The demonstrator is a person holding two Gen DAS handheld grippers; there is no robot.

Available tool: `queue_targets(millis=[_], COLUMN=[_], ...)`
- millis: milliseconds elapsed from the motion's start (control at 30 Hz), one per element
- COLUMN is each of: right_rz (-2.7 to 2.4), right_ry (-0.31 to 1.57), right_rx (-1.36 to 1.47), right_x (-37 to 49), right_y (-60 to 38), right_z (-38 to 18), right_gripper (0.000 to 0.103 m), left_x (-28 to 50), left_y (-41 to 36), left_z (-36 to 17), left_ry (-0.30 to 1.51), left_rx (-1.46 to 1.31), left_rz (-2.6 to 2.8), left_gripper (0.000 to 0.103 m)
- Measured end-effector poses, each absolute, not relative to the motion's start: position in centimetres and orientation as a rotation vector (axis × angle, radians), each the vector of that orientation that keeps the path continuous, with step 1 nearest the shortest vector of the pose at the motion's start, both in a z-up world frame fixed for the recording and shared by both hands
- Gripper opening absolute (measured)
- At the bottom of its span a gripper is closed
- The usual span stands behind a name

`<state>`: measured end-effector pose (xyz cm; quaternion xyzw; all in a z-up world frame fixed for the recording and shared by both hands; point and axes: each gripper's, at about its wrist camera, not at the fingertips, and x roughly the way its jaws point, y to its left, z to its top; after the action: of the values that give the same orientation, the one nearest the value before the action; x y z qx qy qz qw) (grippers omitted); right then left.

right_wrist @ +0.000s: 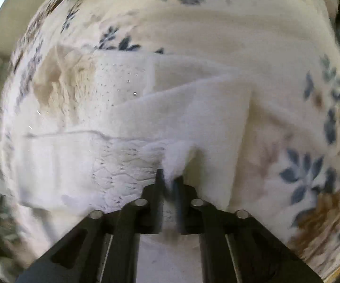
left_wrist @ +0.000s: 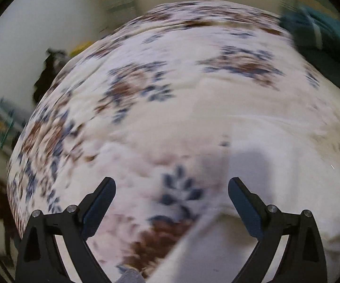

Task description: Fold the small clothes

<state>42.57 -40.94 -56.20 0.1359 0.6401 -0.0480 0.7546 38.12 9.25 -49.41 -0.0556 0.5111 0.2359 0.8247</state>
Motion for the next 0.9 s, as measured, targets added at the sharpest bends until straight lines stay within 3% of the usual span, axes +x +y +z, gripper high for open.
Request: queue_targets(millis=[133, 267, 333, 467, 500, 633, 733, 833, 900], right_rz=[-0.206, -0.222, -0.215, -0.276, -0.259, -0.196, -0.136, -0.206, -0.198], right_ry=[1.284, 1.447, 1.502, 1.419, 1.394, 1.384, 1.466, 1.592, 1.572], right_rx=[0.223, 0.259, 0.317, 0.41, 0.457, 0.482, 0.414, 0.328, 0.406], right_x=[42.5, 43.7, 44.0, 43.5, 43.2, 42.9, 43.4, 43.8, 43.3], right_y=[-42.3, -44.0, -44.7, -46.1, -46.3, -46.0, -44.8, -45.0, -45.7], right_z=[-53.0, -56.4, -57.3, -54.4, -53.5, -51.9, -54.0, -57.3, -56.6], right_gripper=[0.007, 0.008, 0.013, 0.038, 0.04, 0.042, 0.048, 0.048, 0.048], left_x=[38.3, 40.6, 42.6, 45.7, 46.4, 48.7, 49.4, 49.0, 48.4], left_y=[12.0, 12.1, 11.1, 8.2, 7.2, 4.5, 4.8, 6.3, 6.8], left_z=[-50.2, -51.0, -51.6, -52.4, -52.9, -56.2, -59.0, -58.5, -56.8], left_ry=[1.092, 1.093, 1.1, 1.109, 1.113, 1.17, 1.242, 1.243, 1.213], left_rx=[-0.194, -0.208, -0.191, -0.125, -0.091, 0.102, 0.14, 0.051, 0.013], left_rz=[0.539, 0.499, 0.44, 0.318, 0.276, 0.218, 0.219, 0.21, 0.202], left_gripper=[0.097, 0.097, 0.097, 0.097, 0.097, 0.097, 0.098, 0.097, 0.097])
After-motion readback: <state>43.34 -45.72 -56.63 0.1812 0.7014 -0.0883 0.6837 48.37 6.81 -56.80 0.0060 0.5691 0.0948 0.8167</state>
